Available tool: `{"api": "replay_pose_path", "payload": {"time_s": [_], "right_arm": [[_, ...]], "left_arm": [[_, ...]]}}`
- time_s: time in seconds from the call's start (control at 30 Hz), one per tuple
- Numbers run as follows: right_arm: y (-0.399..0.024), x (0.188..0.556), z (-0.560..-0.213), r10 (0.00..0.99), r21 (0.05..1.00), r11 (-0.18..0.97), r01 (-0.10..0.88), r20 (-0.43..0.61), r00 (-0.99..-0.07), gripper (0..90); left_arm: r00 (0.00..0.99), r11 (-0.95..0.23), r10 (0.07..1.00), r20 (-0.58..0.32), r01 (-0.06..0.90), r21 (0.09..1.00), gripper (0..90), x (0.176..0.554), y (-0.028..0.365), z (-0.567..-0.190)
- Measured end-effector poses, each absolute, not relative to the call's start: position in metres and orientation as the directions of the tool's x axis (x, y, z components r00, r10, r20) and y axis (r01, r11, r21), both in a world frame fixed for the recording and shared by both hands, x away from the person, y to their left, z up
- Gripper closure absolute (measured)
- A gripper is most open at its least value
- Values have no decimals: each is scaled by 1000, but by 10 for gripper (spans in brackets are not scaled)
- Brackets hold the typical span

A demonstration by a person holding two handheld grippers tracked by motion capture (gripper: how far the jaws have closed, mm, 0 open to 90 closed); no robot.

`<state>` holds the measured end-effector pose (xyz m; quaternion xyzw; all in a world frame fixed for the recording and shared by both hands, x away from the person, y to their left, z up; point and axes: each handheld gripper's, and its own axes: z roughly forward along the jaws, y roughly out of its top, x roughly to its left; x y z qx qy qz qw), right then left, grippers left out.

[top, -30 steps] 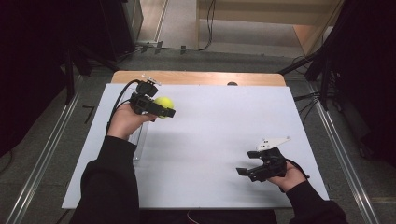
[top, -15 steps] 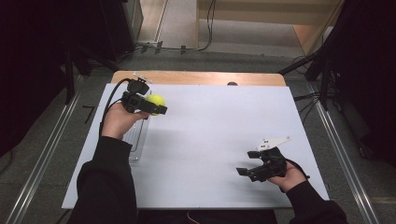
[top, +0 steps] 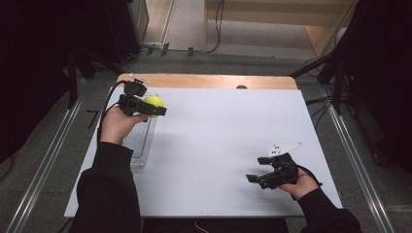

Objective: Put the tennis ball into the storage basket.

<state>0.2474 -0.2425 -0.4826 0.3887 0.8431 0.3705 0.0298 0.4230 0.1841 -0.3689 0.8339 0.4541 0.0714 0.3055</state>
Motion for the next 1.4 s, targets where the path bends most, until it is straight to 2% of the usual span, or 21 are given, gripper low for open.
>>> {"api": "replay_pose_path", "payload": {"time_s": [0.13, 0.77, 1.4], "right_arm": [[-243, 247, -483, 678, 648, 423, 633, 237, -696, 148], [-243, 247, -483, 677, 648, 425, 632, 236, -697, 148], [-243, 247, -483, 677, 647, 426, 632, 235, -697, 148]], "left_arm": [[554, -373, 814, -173, 729, 574, 265, 424, 191, -370], [468, -319, 875, -124, 750, 579, 265, 428, 211, -376], [423, -279, 899, -114, 753, 596, 265, 430, 228, -381]]}}
